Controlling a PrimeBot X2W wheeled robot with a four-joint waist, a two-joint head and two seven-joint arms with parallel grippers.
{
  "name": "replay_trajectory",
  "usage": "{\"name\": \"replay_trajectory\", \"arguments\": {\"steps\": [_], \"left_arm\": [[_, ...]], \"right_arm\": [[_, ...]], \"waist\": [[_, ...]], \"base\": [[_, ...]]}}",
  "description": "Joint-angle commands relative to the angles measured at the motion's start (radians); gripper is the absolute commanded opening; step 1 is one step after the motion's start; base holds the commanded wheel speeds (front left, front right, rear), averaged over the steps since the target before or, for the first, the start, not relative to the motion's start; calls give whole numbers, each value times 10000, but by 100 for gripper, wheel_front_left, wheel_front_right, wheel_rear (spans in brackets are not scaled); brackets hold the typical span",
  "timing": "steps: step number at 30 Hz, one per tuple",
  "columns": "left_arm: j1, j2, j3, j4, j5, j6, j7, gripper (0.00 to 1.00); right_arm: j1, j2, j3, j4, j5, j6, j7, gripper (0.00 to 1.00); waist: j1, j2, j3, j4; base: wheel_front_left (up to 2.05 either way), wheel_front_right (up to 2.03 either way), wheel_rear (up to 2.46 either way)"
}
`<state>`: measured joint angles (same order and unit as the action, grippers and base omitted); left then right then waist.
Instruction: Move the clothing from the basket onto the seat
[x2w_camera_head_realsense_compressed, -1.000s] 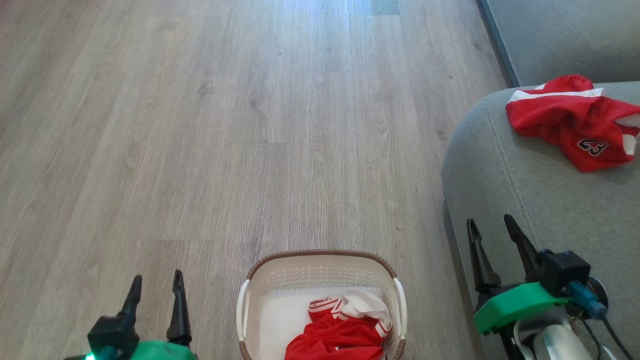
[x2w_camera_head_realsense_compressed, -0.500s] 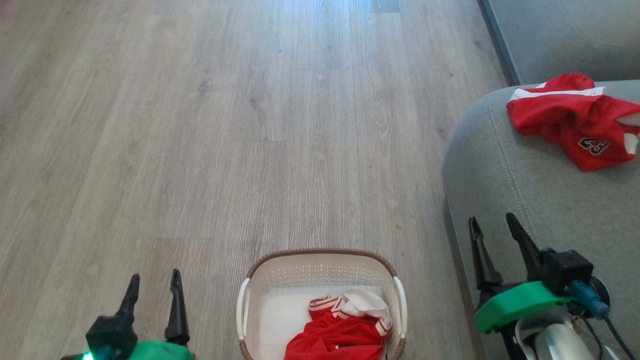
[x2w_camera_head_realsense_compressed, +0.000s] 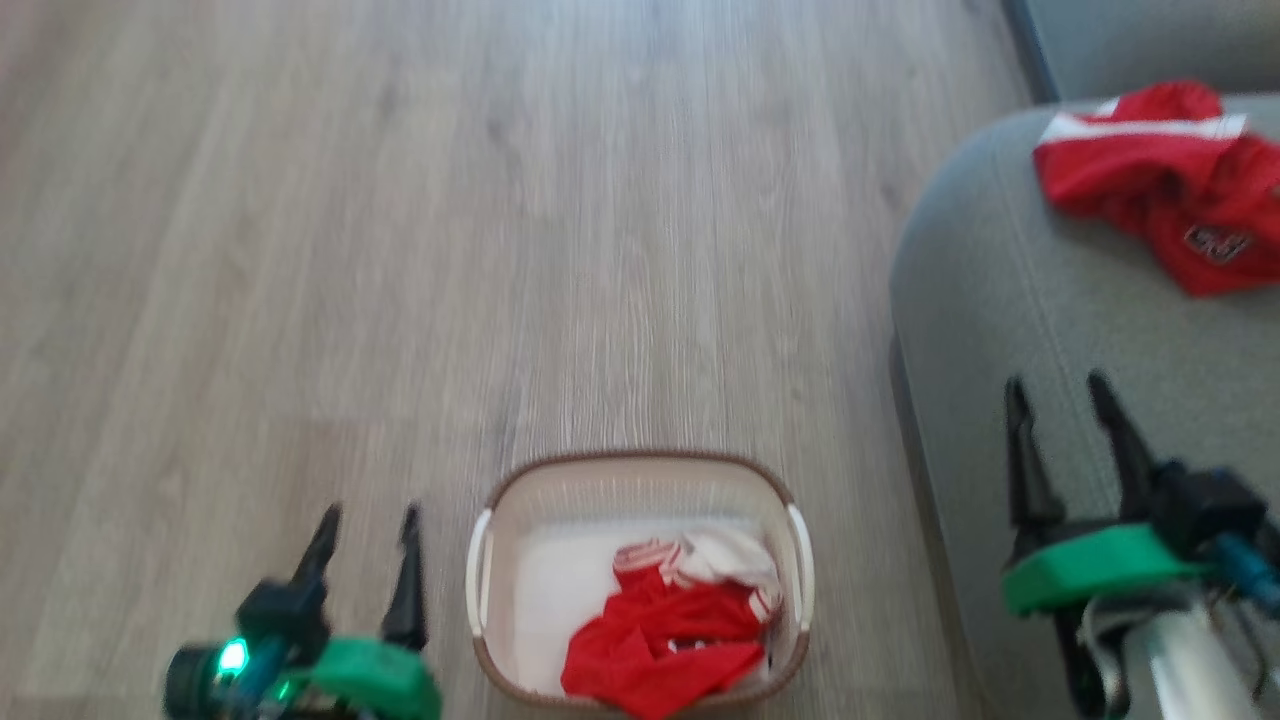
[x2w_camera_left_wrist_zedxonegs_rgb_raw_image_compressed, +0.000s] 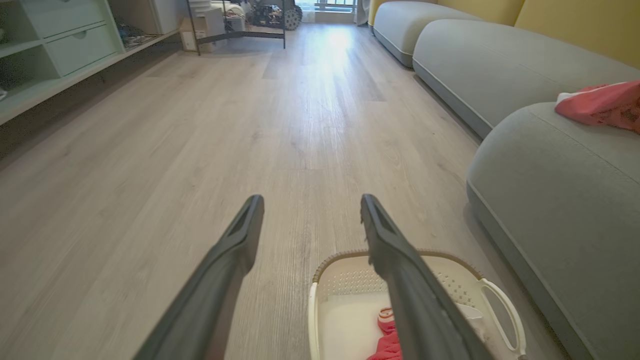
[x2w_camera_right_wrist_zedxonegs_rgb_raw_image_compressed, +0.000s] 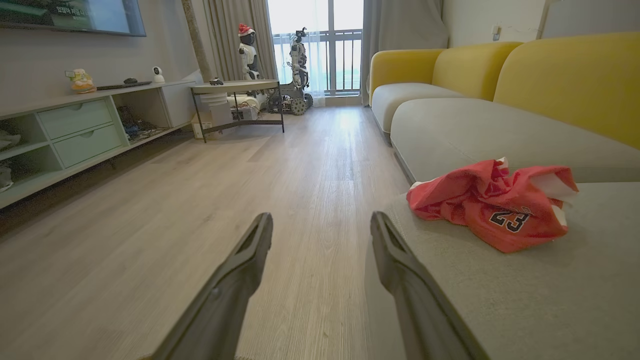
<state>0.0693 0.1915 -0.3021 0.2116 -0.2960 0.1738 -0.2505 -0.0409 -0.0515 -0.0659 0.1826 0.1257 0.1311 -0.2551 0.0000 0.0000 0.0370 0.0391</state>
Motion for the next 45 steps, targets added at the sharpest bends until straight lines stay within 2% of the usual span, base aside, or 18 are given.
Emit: {"name": "replay_trajectory", "arguments": {"steps": [1, 7, 11, 12, 14, 15, 23, 27, 34, 45], "left_arm": [[-936, -34, 146, -139, 146, -100, -13, 100], [-2596, -418, -610, 1072, 518, -607, 83, 100], [-3684, -825, -1218, 2499, 745, -1015, 76, 100], [-4200, -1003, -1560, 3248, 862, -1234, 67, 100], [-4452, -1084, -1731, 3618, 909, -1343, 63, 100], [-4933, -1214, -2109, 4393, 1027, -1553, 66, 100], [-6383, -1404, -3634, 6912, 1168, -2025, 160, 100], [-6952, -1409, -4531, 7422, 777, -2062, 565, 100], [-7976, -1411, -5667, 8242, 448, -1820, 1059, 100], [-9006, -1411, -6717, 9396, 352, -1658, 1574, 100]], "right_arm": [[-783, 12, 70, -544, -99, -4, -67, 100], [-1633, 12, -443, -1456, -314, -4, -67, 100], [-2036, 12, -666, -1928, -506, -4, -67, 100], [-2236, 12, -798, -2182, -588, -4, -67, 100], [-2340, 12, -860, -2313, -627, -4, -67, 100], [-2537, 13, -962, -2546, -687, -4, -67, 100], [-3120, 13, -864, -3596, -804, -4, -67, 100], [-3172, 13, -805, -3962, -817, -4, -67, 100], [-3399, 13, -848, -4635, -727, -4, -67, 100], [-3329, 13, -525, -5661, -410, -4, -67, 100]], "waist": [[0, 0, 752, -72], [0, 0, 2445, -266], [0, 0, 3305, -464], [0, 0, 3728, -544], [0, 0, 3950, -581], [0, 0, 4333, -640], [0, 0, 5711, -982], [0, 0, 6375, -1111], [0, 0, 7374, -1394], [0, 0, 8427, -1780]], "base": [[0, 0, 0], [0, 0, 0], [0, 0, 0], [0, 0, 0], [0, 0, 0], [0, 0, 0], [0, 0, 0], [0, 0, 0], [0, 0, 0], [0, 0, 0]]}}
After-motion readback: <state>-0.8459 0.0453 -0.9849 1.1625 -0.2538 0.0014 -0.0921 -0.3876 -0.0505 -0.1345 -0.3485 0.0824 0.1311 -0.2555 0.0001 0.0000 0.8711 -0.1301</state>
